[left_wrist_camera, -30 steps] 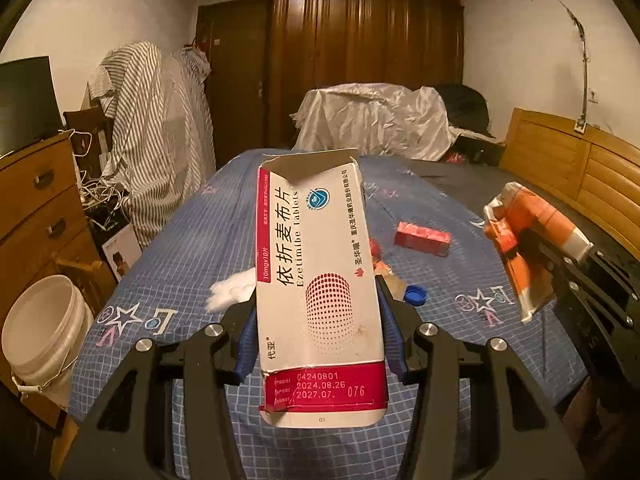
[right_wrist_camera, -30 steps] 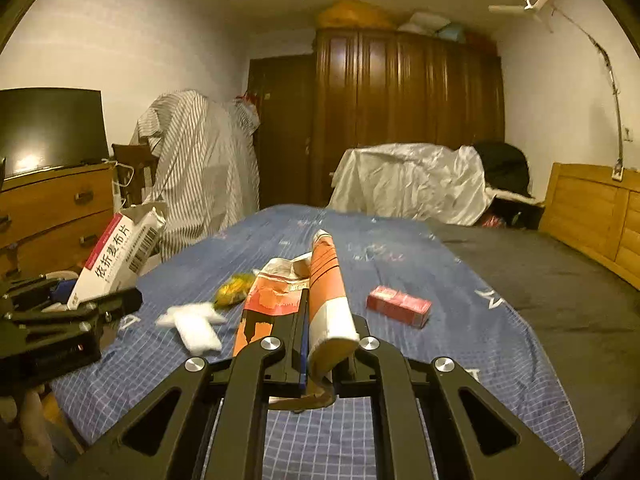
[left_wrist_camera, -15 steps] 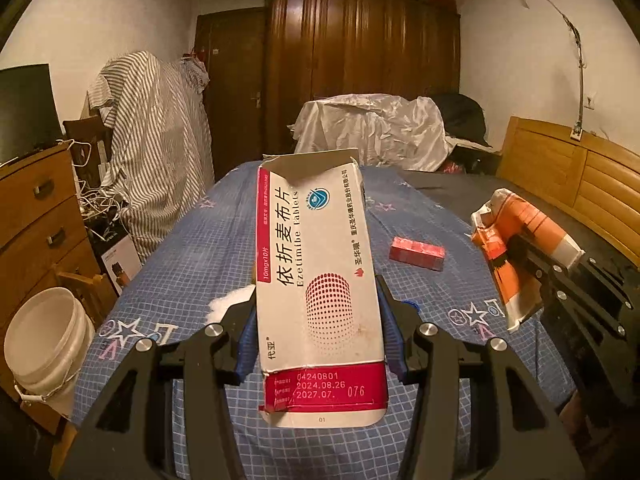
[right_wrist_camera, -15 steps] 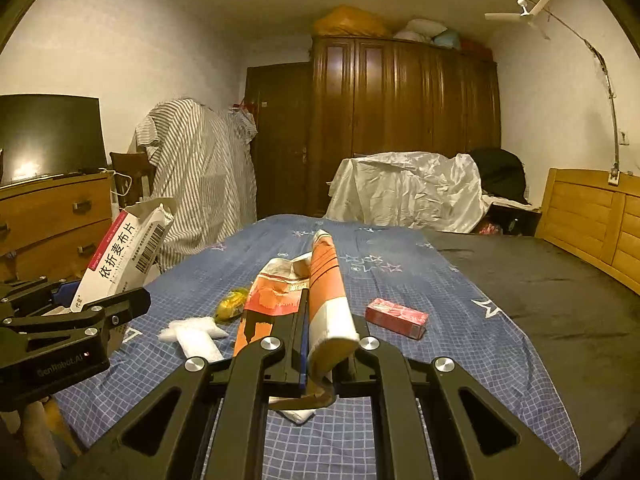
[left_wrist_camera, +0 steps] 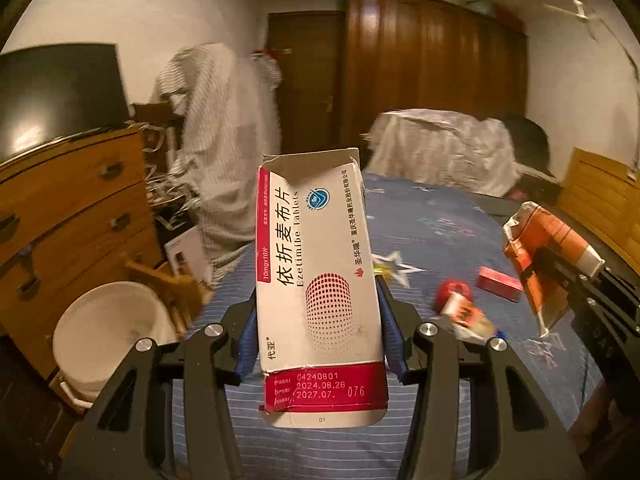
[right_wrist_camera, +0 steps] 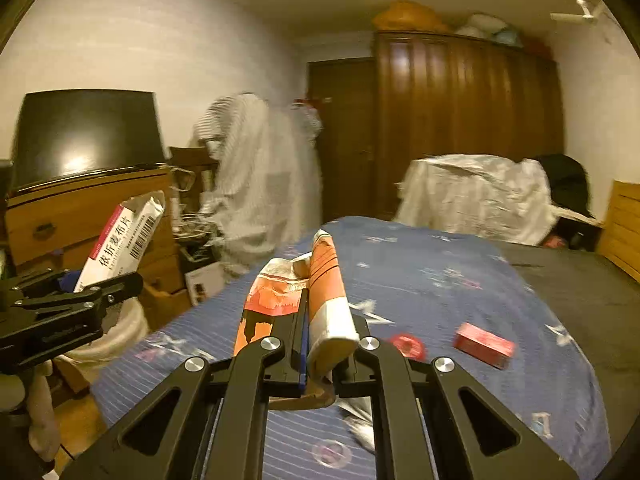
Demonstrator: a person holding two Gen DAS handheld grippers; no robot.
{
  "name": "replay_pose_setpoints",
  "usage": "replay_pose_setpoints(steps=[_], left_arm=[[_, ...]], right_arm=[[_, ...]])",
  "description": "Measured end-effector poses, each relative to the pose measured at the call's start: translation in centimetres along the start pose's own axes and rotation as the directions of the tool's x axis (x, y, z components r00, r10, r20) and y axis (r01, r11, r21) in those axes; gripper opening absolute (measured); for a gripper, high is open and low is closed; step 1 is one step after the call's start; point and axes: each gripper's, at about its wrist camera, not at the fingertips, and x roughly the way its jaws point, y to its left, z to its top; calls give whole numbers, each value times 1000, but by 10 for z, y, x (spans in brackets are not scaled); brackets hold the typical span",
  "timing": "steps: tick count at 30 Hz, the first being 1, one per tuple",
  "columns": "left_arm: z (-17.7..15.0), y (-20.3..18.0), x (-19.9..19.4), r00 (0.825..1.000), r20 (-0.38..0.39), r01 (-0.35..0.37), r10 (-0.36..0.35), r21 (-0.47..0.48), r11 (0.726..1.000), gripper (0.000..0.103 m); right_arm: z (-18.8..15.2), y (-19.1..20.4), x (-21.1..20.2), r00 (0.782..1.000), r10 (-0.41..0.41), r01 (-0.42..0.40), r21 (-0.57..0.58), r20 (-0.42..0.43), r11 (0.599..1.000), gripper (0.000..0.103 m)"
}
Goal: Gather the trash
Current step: 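Carry the medicine box and paper bag to the white bucket with both tools, then open both tools to drop the box and bag into the bucket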
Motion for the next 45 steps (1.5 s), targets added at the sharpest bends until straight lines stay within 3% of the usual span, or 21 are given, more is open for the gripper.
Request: replay_pose_setpoints(steps=[6, 15, 22, 26, 27, 35, 45], left_arm=[[10, 69, 3, 995, -18, -104, 103, -61, 993, 49], [12, 191, 3, 961, -93, -273, 262, -141, 952, 49], [4, 266, 19, 940, -206, -310, 270, -195, 930, 49], [-8, 299, 38, 929, -285, -303, 235, -225, 926, 49], [-11, 306, 42, 926, -303, -300, 224, -235, 925, 49], [-41, 342, 84, 889, -433, -283, 147, -268, 921, 49], [-64, 369, 100, 874, -470, -294, 127, -302, 907, 49]], right_arm=[[39, 81, 39, 991, 134, -134, -61, -12, 989, 9], [85, 219, 106, 939, 324, -337, -116, -111, 934, 9], [104, 328, 183, 860, 426, -473, -123, -282, 873, 9], [93, 375, 233, 797, 442, -527, -118, -412, 841, 9], [88, 391, 248, 772, 443, -543, -108, -456, 833, 9], [40, 454, 307, 684, 386, -573, -129, -619, 809, 9], [14, 435, 331, 664, 367, -574, -128, -651, 809, 9]])
